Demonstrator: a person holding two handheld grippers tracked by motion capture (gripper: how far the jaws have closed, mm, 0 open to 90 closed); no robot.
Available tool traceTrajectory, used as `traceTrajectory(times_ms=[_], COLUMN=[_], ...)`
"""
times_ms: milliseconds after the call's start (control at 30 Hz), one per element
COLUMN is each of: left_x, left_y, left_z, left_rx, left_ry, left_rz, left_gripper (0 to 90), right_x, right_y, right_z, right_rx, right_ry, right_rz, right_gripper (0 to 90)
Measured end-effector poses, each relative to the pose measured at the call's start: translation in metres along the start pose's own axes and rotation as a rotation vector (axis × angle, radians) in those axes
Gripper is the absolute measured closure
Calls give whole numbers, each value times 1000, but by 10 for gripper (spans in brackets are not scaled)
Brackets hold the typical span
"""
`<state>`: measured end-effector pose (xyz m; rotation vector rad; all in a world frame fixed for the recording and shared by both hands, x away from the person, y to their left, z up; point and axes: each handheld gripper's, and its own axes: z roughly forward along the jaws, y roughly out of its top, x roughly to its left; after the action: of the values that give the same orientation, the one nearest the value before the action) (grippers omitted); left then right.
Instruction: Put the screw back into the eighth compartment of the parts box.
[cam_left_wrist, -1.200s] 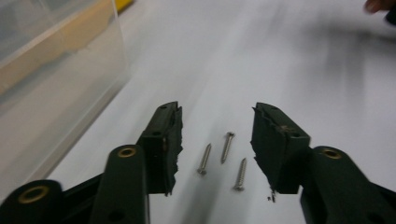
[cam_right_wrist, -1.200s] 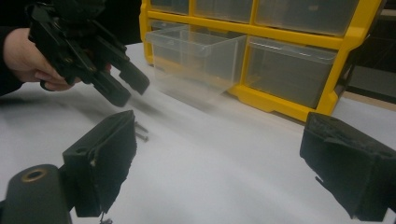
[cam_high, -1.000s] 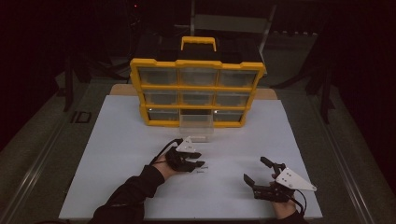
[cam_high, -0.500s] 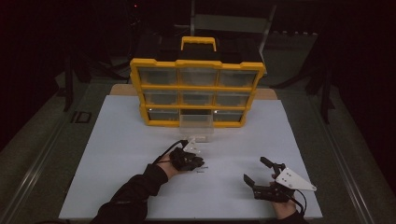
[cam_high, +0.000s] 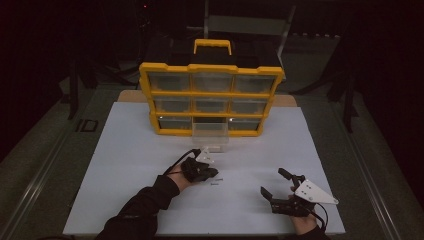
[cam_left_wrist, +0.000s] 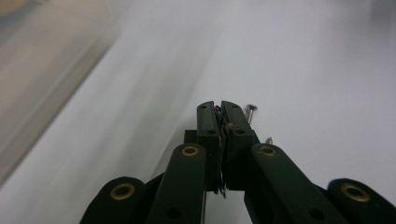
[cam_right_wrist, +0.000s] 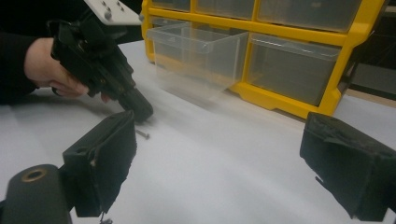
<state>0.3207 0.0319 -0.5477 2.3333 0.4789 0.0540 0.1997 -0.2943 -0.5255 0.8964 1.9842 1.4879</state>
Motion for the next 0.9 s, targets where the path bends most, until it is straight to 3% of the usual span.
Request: traceTrajectory(times_ms=[167, 633, 900], left_x=[0, -3, 1], left_y=[6, 41, 58], left_z=[-12, -65, -84], left_rx=[-16, -132, -168], left_ry=[10, 50, 82], left_rz=[-7, -14, -27], left_gripper=[872, 872, 872], right_x=[-1, 0, 0], right_y=[0, 1, 1], right_z=[0, -1, 0], right_rx=[-2, -5, -5], right_ry=[-1, -4, -3], right_rz=[3, -1, -3], right_gripper=[110, 110, 110])
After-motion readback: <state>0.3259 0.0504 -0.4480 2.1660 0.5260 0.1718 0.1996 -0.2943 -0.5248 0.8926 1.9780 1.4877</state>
